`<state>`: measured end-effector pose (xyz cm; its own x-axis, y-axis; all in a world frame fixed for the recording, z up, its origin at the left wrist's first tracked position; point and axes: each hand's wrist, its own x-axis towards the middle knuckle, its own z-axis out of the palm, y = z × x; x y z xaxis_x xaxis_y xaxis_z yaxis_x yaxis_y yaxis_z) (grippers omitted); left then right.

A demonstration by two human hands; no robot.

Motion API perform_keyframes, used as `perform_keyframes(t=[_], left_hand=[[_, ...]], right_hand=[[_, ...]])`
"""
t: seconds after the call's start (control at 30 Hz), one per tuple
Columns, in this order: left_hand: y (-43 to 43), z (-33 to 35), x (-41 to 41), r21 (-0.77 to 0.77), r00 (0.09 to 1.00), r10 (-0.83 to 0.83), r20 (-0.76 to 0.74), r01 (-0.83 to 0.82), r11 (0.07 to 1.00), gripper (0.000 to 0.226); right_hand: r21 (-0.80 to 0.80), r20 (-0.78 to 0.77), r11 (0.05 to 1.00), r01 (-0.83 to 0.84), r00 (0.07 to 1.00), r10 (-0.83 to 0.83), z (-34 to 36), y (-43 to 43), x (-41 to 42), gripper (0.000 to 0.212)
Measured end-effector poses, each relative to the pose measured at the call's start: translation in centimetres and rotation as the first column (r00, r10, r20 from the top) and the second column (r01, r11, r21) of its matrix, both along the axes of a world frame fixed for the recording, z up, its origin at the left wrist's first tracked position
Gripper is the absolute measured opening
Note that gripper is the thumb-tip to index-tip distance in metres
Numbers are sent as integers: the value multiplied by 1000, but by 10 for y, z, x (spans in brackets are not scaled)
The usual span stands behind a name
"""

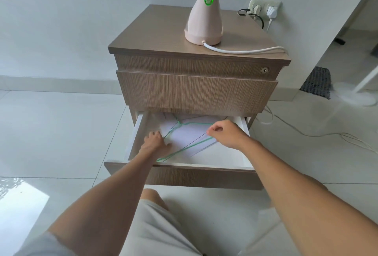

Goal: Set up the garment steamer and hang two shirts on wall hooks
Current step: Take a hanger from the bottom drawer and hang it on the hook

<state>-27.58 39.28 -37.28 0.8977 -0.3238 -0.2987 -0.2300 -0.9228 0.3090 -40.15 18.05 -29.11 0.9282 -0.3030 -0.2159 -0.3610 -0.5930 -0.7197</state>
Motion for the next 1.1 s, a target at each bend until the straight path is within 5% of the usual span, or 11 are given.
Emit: perform_keyframes(t=[0.27,0.47,0.6,0.9,1.1], left_hand=[[-5,-6,17,75,1000,-10,7,10,997,9],[1,15,23,-234,998,29,-47,-40,971,29],[17,54,18,-199,994,-74,-81,57,978,41],[57,79,-9,-229,973,-154,-169,113,967,34],[69,71,1,-286,955,-99,-280,16,958,29]], right_hand=[[53,53,998,22,998,-25,-14,5,-5,12],[48,140,996,79,986,-85,-6,-2,5,11],[-36,242,994,103,966,-91,1,6,22,15],[-296,-219,939,-173,970,109,-28,24,37,63],[-93,-251,966,-243,944,213,-50,12,53,32]])
